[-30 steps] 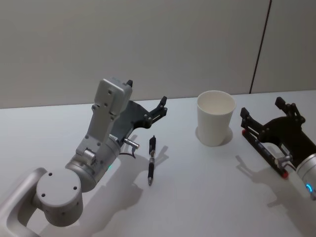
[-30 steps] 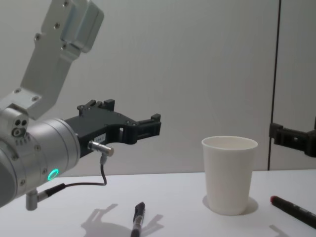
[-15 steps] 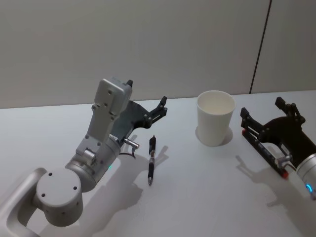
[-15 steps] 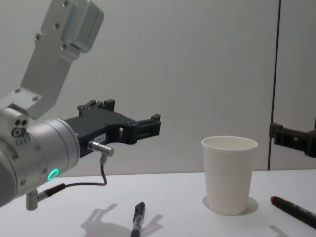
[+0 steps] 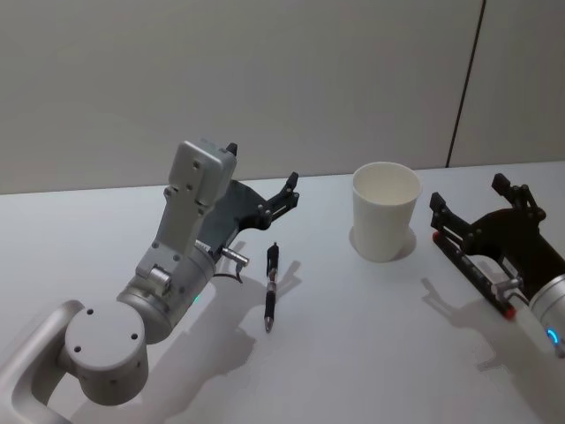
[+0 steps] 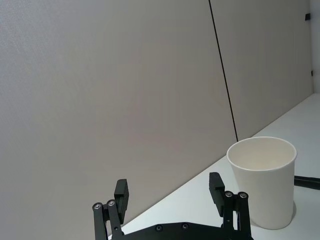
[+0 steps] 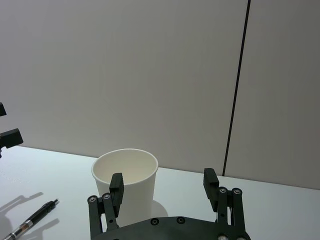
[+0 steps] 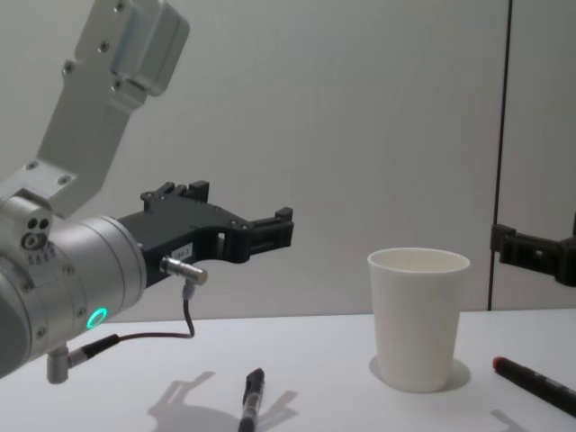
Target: Place the pen into the pen holder.
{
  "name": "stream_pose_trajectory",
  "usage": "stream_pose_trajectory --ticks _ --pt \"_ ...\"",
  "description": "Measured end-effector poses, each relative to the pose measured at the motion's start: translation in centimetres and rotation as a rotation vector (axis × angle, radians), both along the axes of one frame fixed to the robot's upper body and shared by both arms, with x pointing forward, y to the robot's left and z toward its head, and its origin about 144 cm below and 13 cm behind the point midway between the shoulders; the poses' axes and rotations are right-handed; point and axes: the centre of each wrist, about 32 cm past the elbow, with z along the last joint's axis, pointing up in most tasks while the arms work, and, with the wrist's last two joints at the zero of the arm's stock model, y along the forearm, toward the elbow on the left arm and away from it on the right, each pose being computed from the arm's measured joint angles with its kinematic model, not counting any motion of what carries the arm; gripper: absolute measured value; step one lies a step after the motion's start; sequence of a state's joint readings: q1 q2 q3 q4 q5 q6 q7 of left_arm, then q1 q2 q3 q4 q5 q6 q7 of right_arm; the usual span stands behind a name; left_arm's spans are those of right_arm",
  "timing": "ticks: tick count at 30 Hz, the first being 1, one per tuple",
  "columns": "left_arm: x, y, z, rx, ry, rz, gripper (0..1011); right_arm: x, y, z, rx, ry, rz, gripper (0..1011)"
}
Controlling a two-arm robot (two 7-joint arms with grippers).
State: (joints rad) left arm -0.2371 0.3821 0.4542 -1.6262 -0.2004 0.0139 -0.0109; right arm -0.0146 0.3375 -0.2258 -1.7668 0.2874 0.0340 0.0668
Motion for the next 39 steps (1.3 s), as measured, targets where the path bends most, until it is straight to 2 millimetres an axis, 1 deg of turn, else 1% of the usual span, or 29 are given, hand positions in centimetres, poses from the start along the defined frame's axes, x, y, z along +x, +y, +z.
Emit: stream_pose_trajectory --ticks 23,33,39 --pt "0.0 0.0 0.0 0.0 0.0 0.0 1001 0.1 -0.2 0.1 -0.005 0.003 0.003 1001" --pt "0.0 0.0 0.0 0.0 0.0 0.0 1001 0.8 -1.8 1.2 -0.041 0.047 0.043 1001" --pt "0.0 0.0 0.0 0.0 0.0 0.0 1001 1.6 -3.5 1.9 -0.065 0.096 0.071 1002"
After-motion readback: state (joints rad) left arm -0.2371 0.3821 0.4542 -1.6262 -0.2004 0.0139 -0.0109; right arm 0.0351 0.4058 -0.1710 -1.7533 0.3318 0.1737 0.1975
